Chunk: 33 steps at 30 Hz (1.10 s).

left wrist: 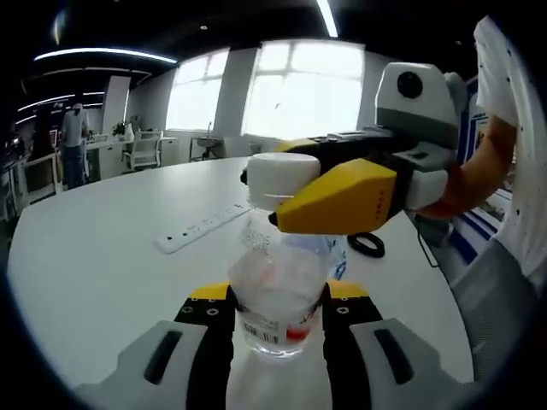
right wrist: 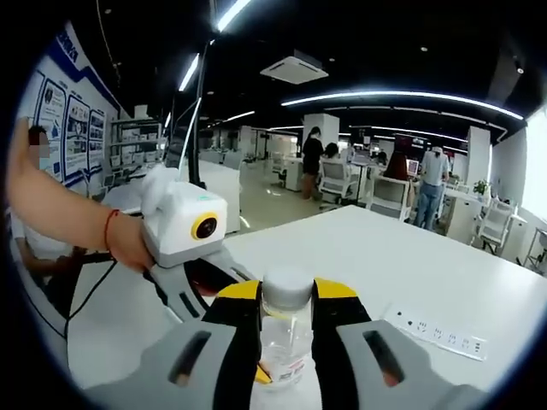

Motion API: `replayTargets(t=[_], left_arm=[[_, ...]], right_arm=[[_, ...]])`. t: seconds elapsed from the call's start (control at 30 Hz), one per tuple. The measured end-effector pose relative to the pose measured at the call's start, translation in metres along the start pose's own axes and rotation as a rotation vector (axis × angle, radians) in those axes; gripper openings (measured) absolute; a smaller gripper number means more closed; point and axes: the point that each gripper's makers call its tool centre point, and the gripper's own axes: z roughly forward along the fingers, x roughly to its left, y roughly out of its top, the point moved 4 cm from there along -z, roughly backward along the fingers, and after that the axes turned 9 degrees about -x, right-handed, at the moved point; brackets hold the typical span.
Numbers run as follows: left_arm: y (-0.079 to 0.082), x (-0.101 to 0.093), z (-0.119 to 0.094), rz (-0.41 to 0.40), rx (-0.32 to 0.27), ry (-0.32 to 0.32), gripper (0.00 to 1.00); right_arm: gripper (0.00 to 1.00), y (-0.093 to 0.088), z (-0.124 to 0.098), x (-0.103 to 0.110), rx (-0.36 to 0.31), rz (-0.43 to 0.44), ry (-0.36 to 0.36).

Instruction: Arrange the tabletop items into an orderly group along one side of the table until the central work area is clear of visible clutter.

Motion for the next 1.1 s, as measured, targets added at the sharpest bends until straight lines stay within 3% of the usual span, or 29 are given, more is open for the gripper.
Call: replayTargets(t=[1.1], left_arm=[[-0.012, -0.003, 0.002, 0.046, 0.044, -0.016, 0.39]], right_arm=[[0.2, -0.013, -0.008, 0.008, 0.043, -0.084, 0.002]])
